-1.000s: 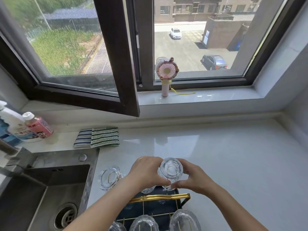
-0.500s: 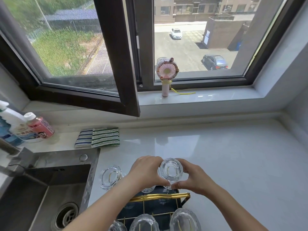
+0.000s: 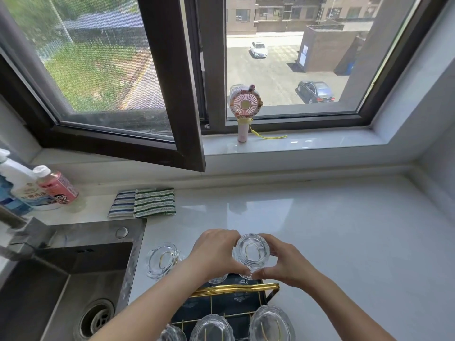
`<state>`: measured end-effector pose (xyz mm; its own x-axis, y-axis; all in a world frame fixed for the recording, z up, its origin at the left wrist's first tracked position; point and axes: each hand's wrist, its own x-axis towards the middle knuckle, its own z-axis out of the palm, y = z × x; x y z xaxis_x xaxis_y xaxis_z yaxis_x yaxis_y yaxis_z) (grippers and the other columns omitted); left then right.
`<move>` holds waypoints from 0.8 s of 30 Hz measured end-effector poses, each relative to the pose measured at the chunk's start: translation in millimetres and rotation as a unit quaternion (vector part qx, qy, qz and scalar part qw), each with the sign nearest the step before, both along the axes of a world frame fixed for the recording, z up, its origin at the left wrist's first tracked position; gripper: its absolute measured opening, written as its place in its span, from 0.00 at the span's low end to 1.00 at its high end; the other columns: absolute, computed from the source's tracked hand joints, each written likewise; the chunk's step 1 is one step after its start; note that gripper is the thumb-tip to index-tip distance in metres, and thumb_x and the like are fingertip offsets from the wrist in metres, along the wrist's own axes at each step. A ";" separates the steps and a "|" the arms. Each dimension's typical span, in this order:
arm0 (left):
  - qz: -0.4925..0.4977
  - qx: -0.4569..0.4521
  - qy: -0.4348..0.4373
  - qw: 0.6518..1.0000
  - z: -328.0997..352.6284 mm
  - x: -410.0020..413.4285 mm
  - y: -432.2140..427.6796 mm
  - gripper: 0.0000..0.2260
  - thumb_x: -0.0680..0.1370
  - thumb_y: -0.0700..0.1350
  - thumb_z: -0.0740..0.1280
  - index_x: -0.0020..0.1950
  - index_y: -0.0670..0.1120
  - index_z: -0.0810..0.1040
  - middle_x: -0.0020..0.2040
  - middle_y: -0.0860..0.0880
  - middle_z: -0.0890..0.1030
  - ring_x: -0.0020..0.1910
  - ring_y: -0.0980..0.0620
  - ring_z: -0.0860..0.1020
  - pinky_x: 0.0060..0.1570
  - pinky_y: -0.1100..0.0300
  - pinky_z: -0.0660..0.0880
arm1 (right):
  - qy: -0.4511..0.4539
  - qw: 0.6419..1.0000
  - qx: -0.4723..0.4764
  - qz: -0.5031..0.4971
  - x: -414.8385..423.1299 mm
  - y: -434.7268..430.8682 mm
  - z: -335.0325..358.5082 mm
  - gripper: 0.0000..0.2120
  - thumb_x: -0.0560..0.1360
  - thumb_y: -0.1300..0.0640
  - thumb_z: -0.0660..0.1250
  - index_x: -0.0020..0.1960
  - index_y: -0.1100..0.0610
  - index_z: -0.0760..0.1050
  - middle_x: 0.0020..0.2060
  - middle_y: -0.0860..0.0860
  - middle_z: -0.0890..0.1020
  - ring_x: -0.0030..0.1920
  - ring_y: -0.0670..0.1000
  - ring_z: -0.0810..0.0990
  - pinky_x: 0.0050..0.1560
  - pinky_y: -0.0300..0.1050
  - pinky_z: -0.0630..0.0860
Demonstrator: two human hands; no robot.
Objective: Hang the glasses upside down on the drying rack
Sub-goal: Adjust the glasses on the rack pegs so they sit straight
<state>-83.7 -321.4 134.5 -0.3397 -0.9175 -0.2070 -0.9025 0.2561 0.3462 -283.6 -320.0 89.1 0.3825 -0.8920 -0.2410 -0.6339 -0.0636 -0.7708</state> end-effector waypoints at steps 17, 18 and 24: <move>0.058 0.076 0.048 0.994 20.2 37.4 -7.7 0.47 0.58 0.66 0.74 0.71 0.50 0.61 0.70 0.52 0.69 0.69 0.50 0.65 0.69 0.51 0.63 | -0.026 0.998 0.052 0.020 -1.3 -6.7 29.1 0.58 0.51 0.32 0.77 0.73 0.41 0.51 0.68 0.43 0.66 0.68 0.42 0.64 0.67 0.45 0.63; 0.070 0.082 0.060 0.992 23.5 48.8 -8.3 0.46 0.58 0.65 0.74 0.71 0.50 0.62 0.70 0.53 0.69 0.68 0.51 0.65 0.69 0.51 0.63 | -0.027 0.999 0.036 0.019 1.0 -8.7 36.1 0.58 0.51 0.31 0.76 0.73 0.42 0.52 0.69 0.44 0.66 0.69 0.43 0.64 0.68 0.47 0.63; 0.045 0.100 0.007 0.994 17.7 81.0 10.8 0.43 0.59 0.67 0.72 0.70 0.54 0.63 0.66 0.56 0.72 0.68 0.54 0.66 0.72 0.46 0.43 | 0.159 0.968 -0.109 0.159 43.9 -15.8 52.2 0.53 0.55 0.27 0.70 0.73 0.46 0.55 0.72 0.46 0.65 0.71 0.49 0.60 0.72 0.49 0.55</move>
